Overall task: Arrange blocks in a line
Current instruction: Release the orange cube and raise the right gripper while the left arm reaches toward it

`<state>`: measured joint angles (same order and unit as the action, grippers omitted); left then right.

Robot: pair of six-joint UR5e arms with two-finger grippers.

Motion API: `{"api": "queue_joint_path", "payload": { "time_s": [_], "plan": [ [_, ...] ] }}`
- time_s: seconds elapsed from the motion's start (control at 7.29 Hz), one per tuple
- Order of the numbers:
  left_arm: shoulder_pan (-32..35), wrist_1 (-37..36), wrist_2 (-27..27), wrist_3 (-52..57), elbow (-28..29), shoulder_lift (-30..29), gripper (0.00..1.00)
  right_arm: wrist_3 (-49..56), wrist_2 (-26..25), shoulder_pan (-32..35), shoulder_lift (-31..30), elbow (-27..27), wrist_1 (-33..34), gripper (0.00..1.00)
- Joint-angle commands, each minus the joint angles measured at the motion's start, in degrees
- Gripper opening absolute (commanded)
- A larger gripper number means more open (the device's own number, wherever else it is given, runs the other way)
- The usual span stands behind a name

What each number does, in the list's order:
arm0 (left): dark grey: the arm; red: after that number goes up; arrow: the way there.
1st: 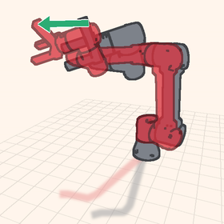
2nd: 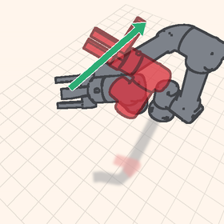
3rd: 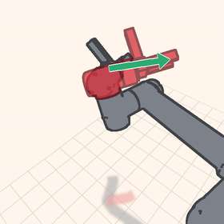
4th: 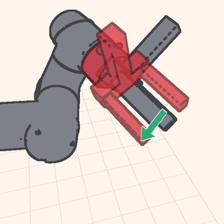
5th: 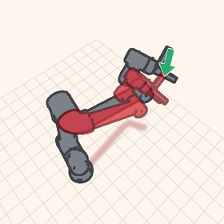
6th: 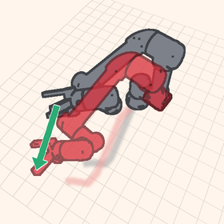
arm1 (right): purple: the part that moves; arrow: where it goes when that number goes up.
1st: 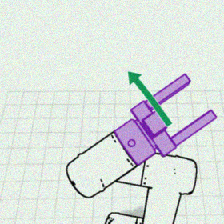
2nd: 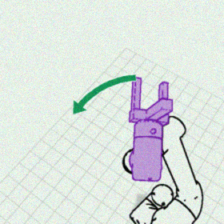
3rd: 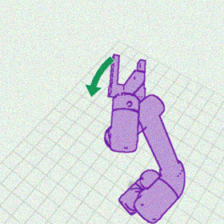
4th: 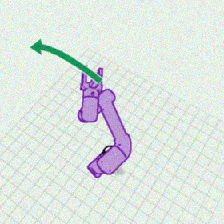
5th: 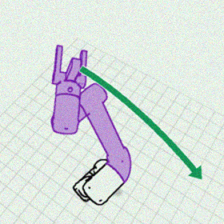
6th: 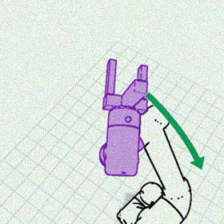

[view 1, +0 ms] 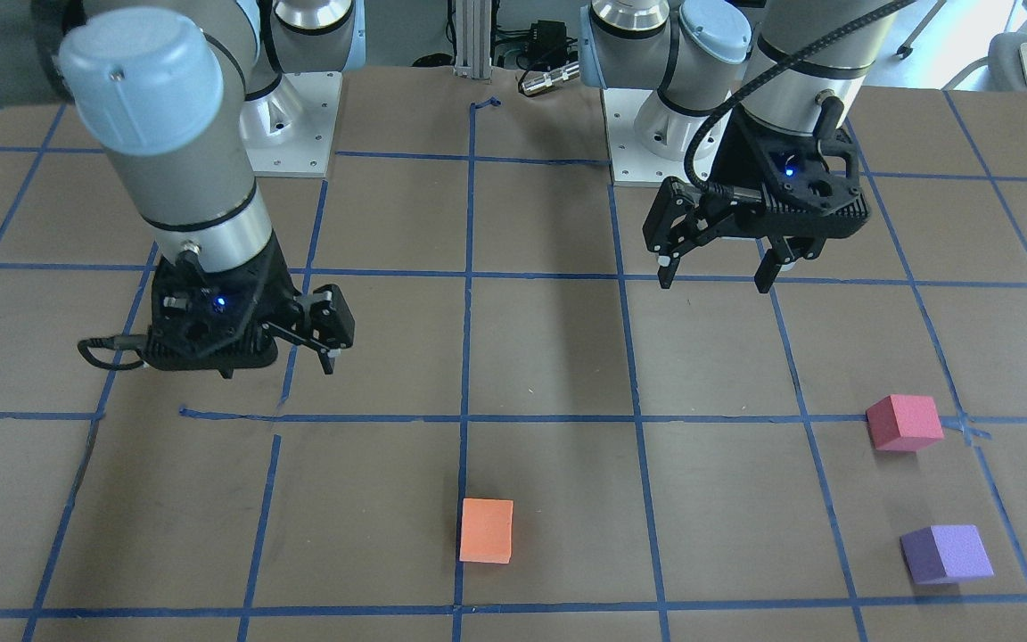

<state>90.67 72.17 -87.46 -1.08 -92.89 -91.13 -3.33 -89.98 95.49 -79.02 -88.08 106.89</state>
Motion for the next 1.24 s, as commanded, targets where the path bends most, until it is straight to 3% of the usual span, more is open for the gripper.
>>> {"api": "queue_joint_path", "payload": {
  "time_s": [0.0,0.27,0.82,1.1],
  "plan": [
    [0.20,-6.57,2.29,-4.17,0.26,-4.73,1.00,1.48,-0.11,-5.89,-8.15,-4.65,-9.28,1.00],
    [2.30,-10.10,2.38,-5.58,1.48,-10.27,1.00,1.31,-3.07,-6.97,-10.54,-4.64,-13.71,1.00],
    [9.76,-21.97,3.97,-10.07,2.89,-25.03,1.00,0.96,-2.40,-6.63,-12.99,-3.85,-14.25,1.00],
    [11.36,-23.83,4.58,-14.47,8.84,-31.54,1.00,1.05,-1.70,-6.45,-14.67,-3.85,-14.51,1.00]
  ]
}}
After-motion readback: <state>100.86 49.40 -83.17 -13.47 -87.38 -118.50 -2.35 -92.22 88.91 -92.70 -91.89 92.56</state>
